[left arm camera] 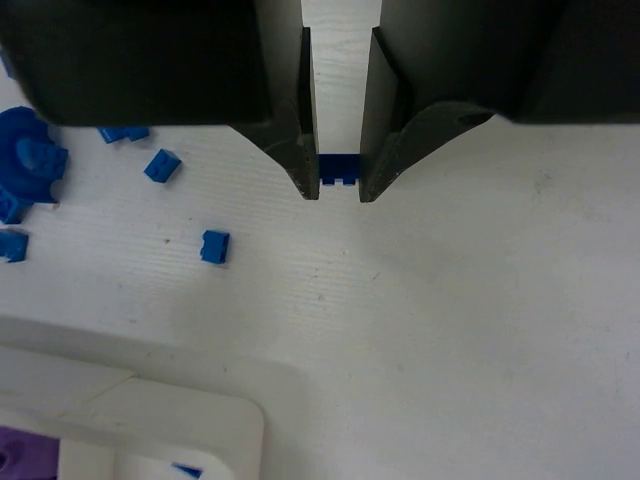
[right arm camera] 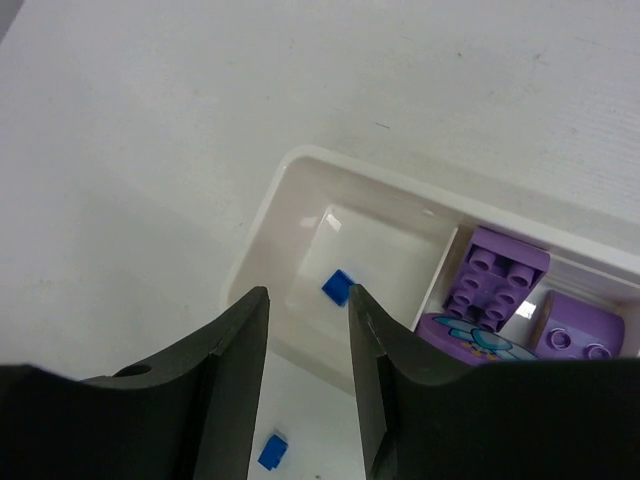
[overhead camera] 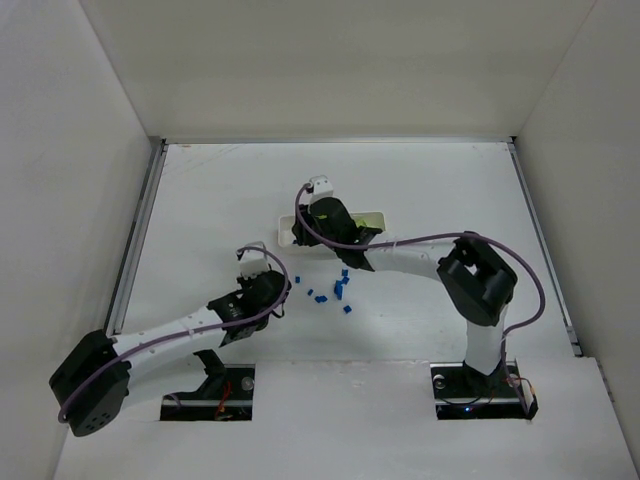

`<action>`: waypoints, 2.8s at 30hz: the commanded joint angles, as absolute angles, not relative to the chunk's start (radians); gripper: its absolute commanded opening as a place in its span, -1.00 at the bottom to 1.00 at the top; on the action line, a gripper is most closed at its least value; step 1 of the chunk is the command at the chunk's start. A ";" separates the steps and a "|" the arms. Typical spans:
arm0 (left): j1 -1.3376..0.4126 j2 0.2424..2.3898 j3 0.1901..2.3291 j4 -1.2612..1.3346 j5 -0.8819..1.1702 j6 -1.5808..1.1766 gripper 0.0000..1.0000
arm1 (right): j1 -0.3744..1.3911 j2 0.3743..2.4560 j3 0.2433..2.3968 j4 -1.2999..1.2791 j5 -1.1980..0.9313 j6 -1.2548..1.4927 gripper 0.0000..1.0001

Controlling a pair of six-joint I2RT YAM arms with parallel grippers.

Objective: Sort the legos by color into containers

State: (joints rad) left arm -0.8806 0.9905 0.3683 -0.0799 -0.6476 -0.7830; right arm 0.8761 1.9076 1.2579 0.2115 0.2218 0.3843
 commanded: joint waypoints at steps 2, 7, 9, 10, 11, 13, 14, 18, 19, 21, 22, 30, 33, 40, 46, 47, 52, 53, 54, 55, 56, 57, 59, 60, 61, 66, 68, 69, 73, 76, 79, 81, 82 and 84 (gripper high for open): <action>-0.861 0.974 0.478 -0.051 -0.652 -0.736 -0.73 | 0.864 1.789 1.218 0.262 0.281 0.387 -0.21; -0.808 1.077 0.593 0.055 -0.638 -0.635 -0.73 | 0.866 1.513 0.922 0.311 0.377 0.471 -0.47; -0.786 1.141 0.632 0.093 -0.618 -0.612 -0.73 | 0.877 1.426 0.832 0.307 0.387 0.500 -0.47; -0.771 1.178 0.653 0.113 -0.608 -0.603 -0.73 | 0.890 1.386 0.787 0.304 0.396 0.511 -0.47; -0.759 1.212 0.673 0.133 -0.597 -0.594 -0.72 | 0.904 1.349 0.743 0.301 0.409 0.521 -0.47; -0.731 1.285 0.719 0.170 -0.574 -0.572 -0.72 | 0.926 1.275 0.659 0.290 0.439 0.541 -0.45; -0.717 1.320 0.744 0.184 -0.565 -0.566 -0.72 | 0.935 1.246 0.628 0.276 0.445 0.555 -0.44; -0.682 1.428 0.834 0.209 -0.543 -0.549 -0.71 | 0.976 1.177 0.543 0.233 0.451 0.598 -0.38; -0.676 1.455 0.856 0.213 -0.542 -0.540 -0.71 | 0.985 1.169 0.531 0.229 0.456 0.601 -0.37; -0.663 1.512 0.900 0.212 -0.538 -0.525 -0.70 | 1.005 1.161 0.511 0.219 0.462 0.604 -0.34; -0.660 1.537 0.920 0.209 -0.535 -0.520 -0.68 | 1.013 1.161 0.506 0.213 0.466 0.604 -0.32; -0.657 1.565 0.943 0.215 -0.538 -0.500 -0.14 | 1.059 1.206 0.529 0.158 0.416 0.601 -0.10; -0.656 1.504 0.891 0.219 -0.537 -0.500 -0.16 | 1.059 1.274 0.552 0.167 0.368 0.600 0.01; -0.745 1.234 0.660 0.210 -0.535 -0.517 -0.27 | 1.090 1.433 0.672 0.169 0.371 0.586 0.33; -0.846 0.978 0.451 0.126 -0.548 -0.601 -0.27 | 1.078 1.525 0.742 0.134 0.409 0.595 0.16; -0.852 0.953 0.431 0.115 -0.551 -0.615 -0.26 | 1.075 1.532 0.750 0.117 0.423 0.597 0.13; -0.869 0.835 0.339 0.074 -0.545 -0.690 -0.24 | 1.064 1.586 0.790 0.038 0.468 0.611 -0.02; -0.872 0.827 0.331 0.075 -0.543 -0.696 -0.24 | 1.064 1.595 0.796 0.034 0.468 0.614 -0.08; -0.875 0.824 0.325 0.077 -0.540 -0.703 -0.24 | 1.064 1.604 0.804 0.029 0.468 0.620 -0.16; -0.878 0.825 0.324 0.075 -0.535 -0.706 -0.24 | 1.064 1.612 0.811 0.023 0.469 0.623 -0.24; -0.886 0.830 0.321 0.078 -0.534 -0.706 -0.23 | 1.062 1.620 0.819 0.018 0.474 0.627 -0.35; -0.890 0.833 0.316 0.080 -0.535 -0.706 -0.23 | 1.061 1.621 0.824 0.015 0.489 0.630 -0.50; -0.903 0.836 0.298 0.093 -0.551 -0.707 -0.23 | 1.062 1.608 0.833 0.008 0.511 0.634 -0.65; -0.903 0.836 0.290 0.100 -0.554 -0.710 -0.23 | 1.062 1.595 0.842 -0.003 0.512 0.634 -0.68; -0.900 0.833 0.282 0.104 -0.552 -0.712 -0.23 | 1.062 1.582 0.857 -0.018 0.514 0.630 -0.70; -0.875 0.781 0.218 0.135 -0.557 -0.732 -0.25 | 1.061 1.558 0.960 -0.022 0.496 0.586 -0.70; -0.854 0.744 0.204 0.127 -0.546 -0.739 -0.25 | 1.035 1.594 1.027 -0.009 0.476 0.542 -0.70; -0.846 0.726 0.198 0.121 -0.540 -0.738 -0.25 | 1.026 1.620 1.064 0.001 0.471 0.522 -0.69; -0.834 0.681 0.178 0.101 -0.516 -0.741 -0.25 | 0.969 1.735 1.204 0.049 0.457 0.466 -0.68; -0.837 0.686 0.183 0.094 -0.492 -0.744 -0.25 | 0.933 1.813 1.284 0.060 0.433 0.456 -0.67; -0.843 0.704 0.176 0.110 -0.500 -0.746 -0.25 | 0.914 1.887 1.360 0.057 0.407 0.457 -0.66; -0.834 0.729 0.186 0.121 -0.492 -0.739 -0.25 | 0.912 1.919 1.397 0.049 0.390 0.459 -0.65; -0.834 0.741 0.192 0.126 -0.494 -0.733 -0.25 | 0.912 1.931 1.411 0.043 0.387 0.459 -0.65; -0.835 0.776 0.199 0.136 -0.502 -0.721 -0.24 | 0.915 1.945 1.427 0.041 0.388 0.459 -0.58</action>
State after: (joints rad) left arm -0.8375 0.7444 0.1875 0.0971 -0.4973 -0.7197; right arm 0.9028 1.9472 1.3621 0.0250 0.4107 0.4740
